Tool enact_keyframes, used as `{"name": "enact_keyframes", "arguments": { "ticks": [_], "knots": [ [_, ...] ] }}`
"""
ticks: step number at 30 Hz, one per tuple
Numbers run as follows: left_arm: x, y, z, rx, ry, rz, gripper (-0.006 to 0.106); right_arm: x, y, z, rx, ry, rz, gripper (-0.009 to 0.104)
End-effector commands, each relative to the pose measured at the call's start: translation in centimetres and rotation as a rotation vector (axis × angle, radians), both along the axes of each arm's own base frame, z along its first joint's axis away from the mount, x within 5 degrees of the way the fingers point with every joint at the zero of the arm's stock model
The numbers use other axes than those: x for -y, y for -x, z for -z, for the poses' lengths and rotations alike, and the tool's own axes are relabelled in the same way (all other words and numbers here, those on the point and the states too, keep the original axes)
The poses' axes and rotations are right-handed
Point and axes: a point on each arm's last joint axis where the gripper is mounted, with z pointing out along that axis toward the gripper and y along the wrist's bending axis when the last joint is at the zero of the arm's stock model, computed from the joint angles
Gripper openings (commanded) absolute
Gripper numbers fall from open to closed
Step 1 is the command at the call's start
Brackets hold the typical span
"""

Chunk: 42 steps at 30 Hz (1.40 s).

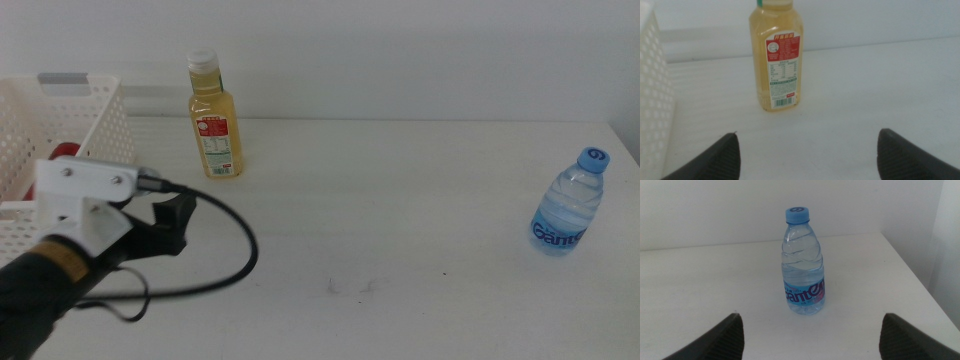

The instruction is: Use arms to grab the bottles and put them into the dustbin to the left of the table.

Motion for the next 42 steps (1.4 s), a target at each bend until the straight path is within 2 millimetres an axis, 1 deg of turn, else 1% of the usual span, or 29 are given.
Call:
{"name": "enact_keyframes", "arguments": {
  "ticks": [1, 8, 14, 17, 29, 34, 38, 42],
  "knots": [
    [0.2, -1.7, 0.7, 0.029, 0.033, -0.019, 0.094, 0.1, 0.0, 0.0, 0.010, 0.016, 0.008, 0.081],
    [1.5, -7.0, 3.3, 0.043, 0.050, 0.020, 0.094, 0.1, 0.0, 0.0, 0.010, 0.016, 0.008, 0.081],
    [2.2, -10.8, 5.0, 0.033, 0.044, 0.025, 0.094, 0.1, 0.0, 0.0, 0.010, 0.016, 0.008, 0.081],
    [2.4, -12.2, 5.7, 0.035, 0.045, 0.021, 0.094, 0.1, 0.0, 0.0, 0.010, 0.016, 0.008, 0.081],
    [3.0, -17.1, 7.7, 0.061, 0.050, 0.002, 0.094, 0.1, 0.0, 0.0, 0.010, 0.016, 0.008, 0.081],
    [3.3, -19.0, 8.6, 0.042, 0.043, -0.010, 0.094, 0.1, 0.0, 0.0, 0.010, 0.016, 0.008, 0.081],
    [3.4, -20.2, 8.9, 0.058, 0.017, -0.003, 0.094, 0.1, 0.0, 0.0, 0.010, 0.016, 0.008, 0.081],
    [3.5, -20.7, 9.4, 0.056, -0.006, 0.001, 0.094, 0.1, 0.0, 0.0, 0.010, 0.016, 0.008, 0.081]
  ]
}}
